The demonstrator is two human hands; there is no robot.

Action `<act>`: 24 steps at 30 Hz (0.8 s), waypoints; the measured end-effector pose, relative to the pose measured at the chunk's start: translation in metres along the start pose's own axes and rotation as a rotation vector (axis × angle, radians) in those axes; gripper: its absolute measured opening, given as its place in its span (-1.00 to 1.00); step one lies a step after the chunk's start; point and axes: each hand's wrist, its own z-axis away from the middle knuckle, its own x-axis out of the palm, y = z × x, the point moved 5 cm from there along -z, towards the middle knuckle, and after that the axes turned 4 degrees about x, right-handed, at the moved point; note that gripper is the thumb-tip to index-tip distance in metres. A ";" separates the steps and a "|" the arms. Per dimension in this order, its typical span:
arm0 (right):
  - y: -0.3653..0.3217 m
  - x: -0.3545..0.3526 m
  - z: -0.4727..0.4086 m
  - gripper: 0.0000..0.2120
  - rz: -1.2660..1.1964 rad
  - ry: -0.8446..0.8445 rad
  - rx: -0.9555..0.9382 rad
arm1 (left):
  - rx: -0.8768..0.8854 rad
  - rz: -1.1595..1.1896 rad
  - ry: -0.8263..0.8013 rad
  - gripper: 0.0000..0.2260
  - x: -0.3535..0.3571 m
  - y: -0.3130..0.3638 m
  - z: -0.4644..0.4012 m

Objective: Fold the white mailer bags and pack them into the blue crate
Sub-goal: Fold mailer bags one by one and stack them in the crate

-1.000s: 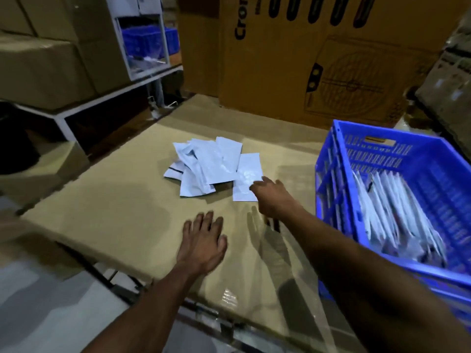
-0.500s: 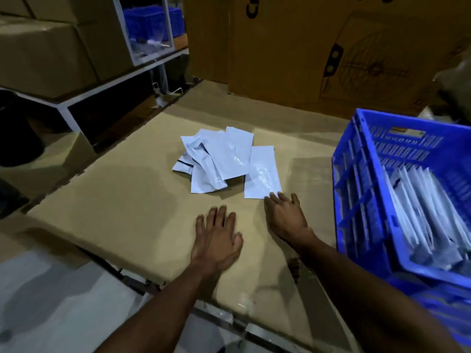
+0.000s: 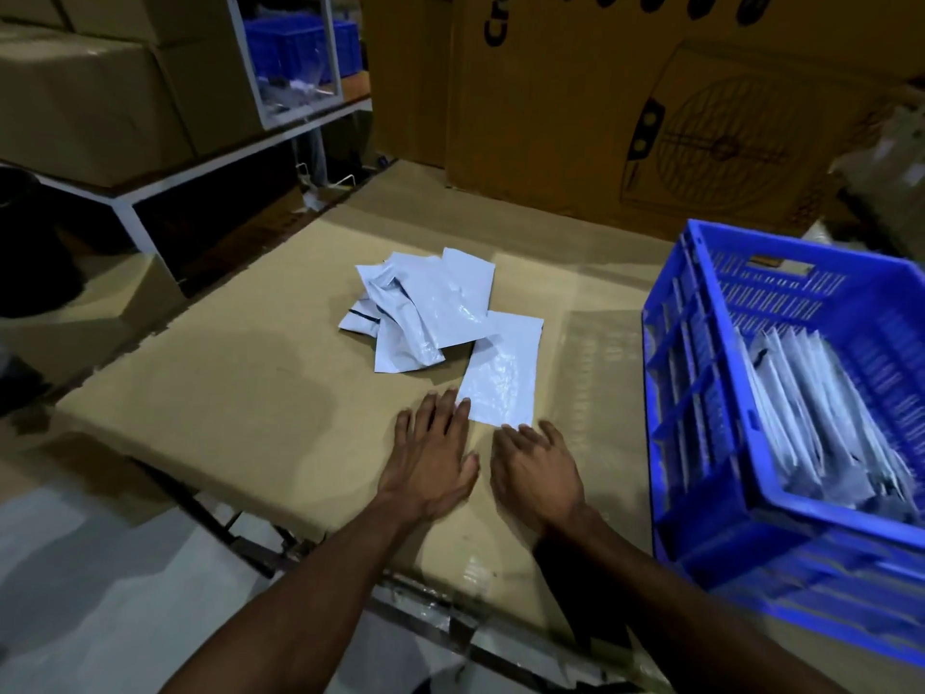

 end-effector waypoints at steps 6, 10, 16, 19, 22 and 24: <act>-0.014 -0.013 0.005 -0.75 -0.070 0.010 -0.062 | 0.115 -0.012 -0.104 -0.37 0.008 0.000 -0.004; 0.004 -0.016 -0.008 -0.67 -0.099 0.043 -0.024 | 0.125 -0.023 -0.162 -0.43 0.009 0.000 -0.002; 0.032 -0.017 -0.031 -0.57 -0.094 -0.035 -0.029 | 0.268 -0.049 -0.146 -0.43 0.003 -0.010 0.022; 0.039 -0.011 -0.040 -0.61 -0.080 -0.078 -0.098 | 0.381 -0.049 -0.094 -0.46 -0.001 -0.021 0.038; 0.042 -0.001 -0.043 -0.53 -0.119 -0.194 -0.175 | 0.445 -0.066 -0.048 -0.50 -0.004 -0.033 0.051; 0.042 0.007 -0.042 -0.39 -0.185 -0.285 -0.164 | 0.456 -0.056 -0.036 -0.51 -0.005 -0.040 0.056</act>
